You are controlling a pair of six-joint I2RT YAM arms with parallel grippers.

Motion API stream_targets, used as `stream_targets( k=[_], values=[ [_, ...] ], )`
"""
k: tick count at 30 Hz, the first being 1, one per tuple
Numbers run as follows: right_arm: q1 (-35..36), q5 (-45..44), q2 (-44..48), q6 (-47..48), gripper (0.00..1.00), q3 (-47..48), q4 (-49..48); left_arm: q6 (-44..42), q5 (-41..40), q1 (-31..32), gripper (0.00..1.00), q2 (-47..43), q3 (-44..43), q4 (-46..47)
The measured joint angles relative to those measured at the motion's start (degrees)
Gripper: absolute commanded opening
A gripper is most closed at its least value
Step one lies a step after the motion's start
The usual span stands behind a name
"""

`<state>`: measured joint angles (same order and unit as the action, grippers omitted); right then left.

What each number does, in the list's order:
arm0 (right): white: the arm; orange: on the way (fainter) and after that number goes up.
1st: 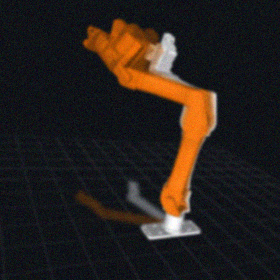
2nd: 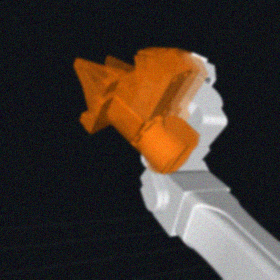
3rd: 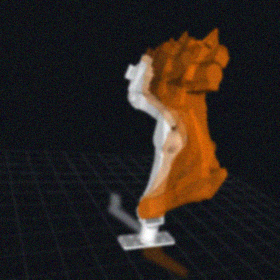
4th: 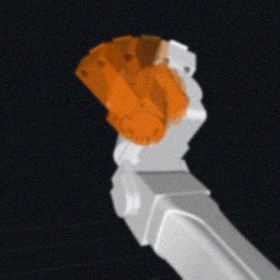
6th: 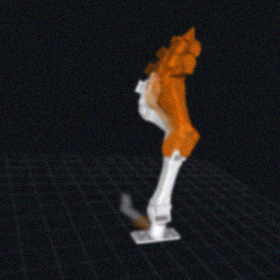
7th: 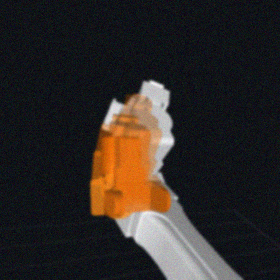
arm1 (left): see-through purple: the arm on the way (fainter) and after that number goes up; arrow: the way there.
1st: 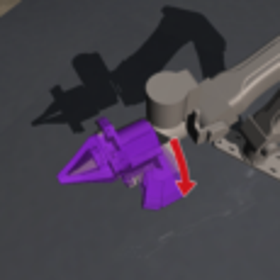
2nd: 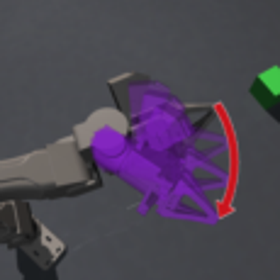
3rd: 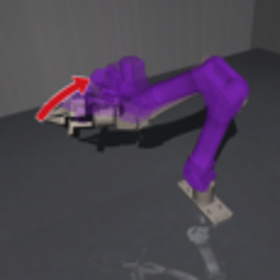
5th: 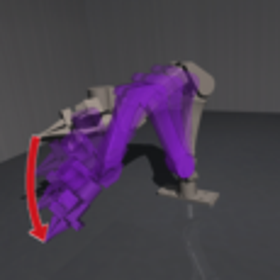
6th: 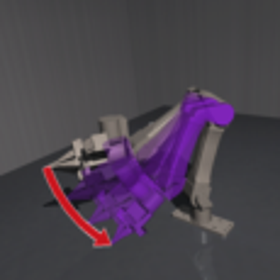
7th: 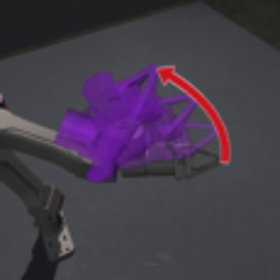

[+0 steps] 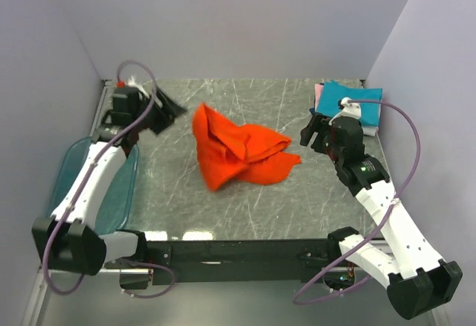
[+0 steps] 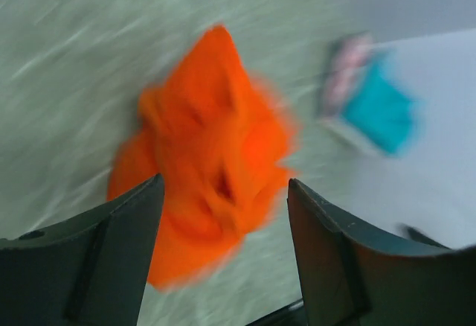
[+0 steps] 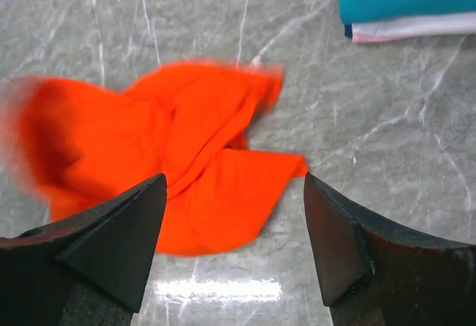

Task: Fold and stack the t-shirts
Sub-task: Move the tshirt to the center of the board, then flatten the tshirt out

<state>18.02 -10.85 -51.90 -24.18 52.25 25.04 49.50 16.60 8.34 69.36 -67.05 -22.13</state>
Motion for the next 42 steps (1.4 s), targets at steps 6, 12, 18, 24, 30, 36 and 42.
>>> stream_targets(
  k=[6,12,18,24,30,36,42],
  values=[
    [0.0,1.6,-1.2,0.0,0.8,-2.8,0.8,-3.1,-6.9,0.2,0.69,3.2,14.1,-11.9],
    [0.0,4.2,-5.2,-0.4,0.79,-5.3,1.9,-5.3,-6.9,4.0,0.67,3.8,16.5,-11.9],
    [0.0,6.6,-10.2,-1.0,0.78,-6.9,2.5,-6.4,-6.8,9.2,0.63,11.6,17.6,-10.7],
    [-0.4,8.6,-15.8,-1.5,0.77,-7.1,2.2,-6.6,-7.0,12.5,0.62,18.5,15.7,-10.3],
    [-2.6,11.3,-22.5,-1.7,0.74,-7.4,1.1,-6.6,-7.0,16.4,0.62,20.6,8.2,-9.0],
    [-6.0,13.9,-27.2,-1.7,0.72,-7.5,-0.2,-6.8,-7.0,20.2,0.63,26.3,1.6,-8.3],
    [-7.8,15.5,-29.4,-1.7,0.69,-7.4,-1.1,-6.8,-7.3,22.3,0.63,31.8,-4.2,-8.9]
  ],
)
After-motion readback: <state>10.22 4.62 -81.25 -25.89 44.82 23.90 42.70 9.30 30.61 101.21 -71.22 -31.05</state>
